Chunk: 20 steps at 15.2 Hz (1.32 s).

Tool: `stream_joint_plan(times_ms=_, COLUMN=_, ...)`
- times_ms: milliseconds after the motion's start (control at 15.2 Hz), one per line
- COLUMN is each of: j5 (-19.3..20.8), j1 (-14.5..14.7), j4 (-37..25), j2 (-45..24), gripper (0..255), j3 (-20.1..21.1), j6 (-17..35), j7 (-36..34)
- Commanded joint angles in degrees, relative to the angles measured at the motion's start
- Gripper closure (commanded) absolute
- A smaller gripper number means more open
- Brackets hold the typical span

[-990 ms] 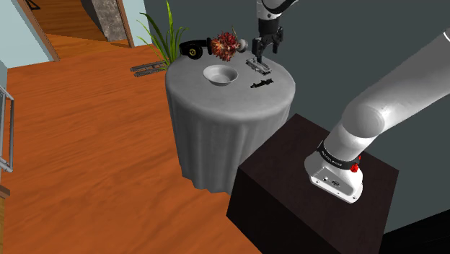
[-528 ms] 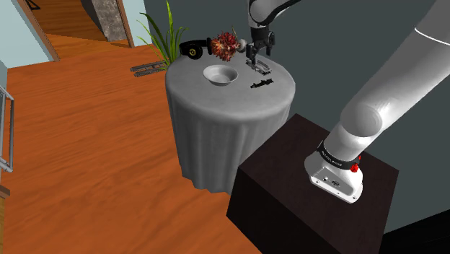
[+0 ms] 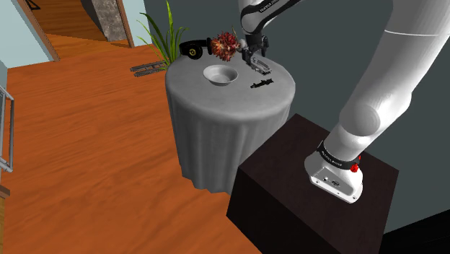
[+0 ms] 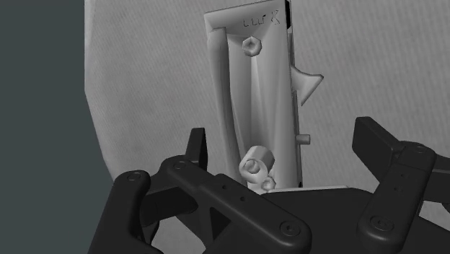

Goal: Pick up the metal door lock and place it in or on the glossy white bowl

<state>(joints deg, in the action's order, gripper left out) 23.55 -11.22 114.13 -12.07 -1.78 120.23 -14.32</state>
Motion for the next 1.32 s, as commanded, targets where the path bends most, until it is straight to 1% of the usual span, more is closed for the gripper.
stream_joint_plan(times_ms=0, j5=0.4, j1=-0.4, j4=0.1, j2=-1.0, gripper=0, j3=-0.4, j6=1.2, j7=-0.1)
stream_joint_plan(times_ms=330, j5=1.4, j1=-1.0, j4=1.7, j2=-2.9, gripper=0, j3=-1.0, j6=4.9, j7=-0.6)
stream_joint_plan(times_ms=858, j5=1.4, j1=-1.0, j4=1.7, j2=-2.9, gripper=0, j3=-1.0, j6=4.9, j7=-0.6)
stream_joint_plan(times_ms=924, j5=1.4, j1=-1.0, j4=1.7, j2=-2.9, gripper=255, j3=-1.0, j6=4.9, j7=-0.6)
stream_joint_plan(times_ms=1254, j5=1.4, j1=-1.0, j4=1.7, j2=-2.9, gripper=255, j3=-1.0, j6=4.9, j7=-0.6)
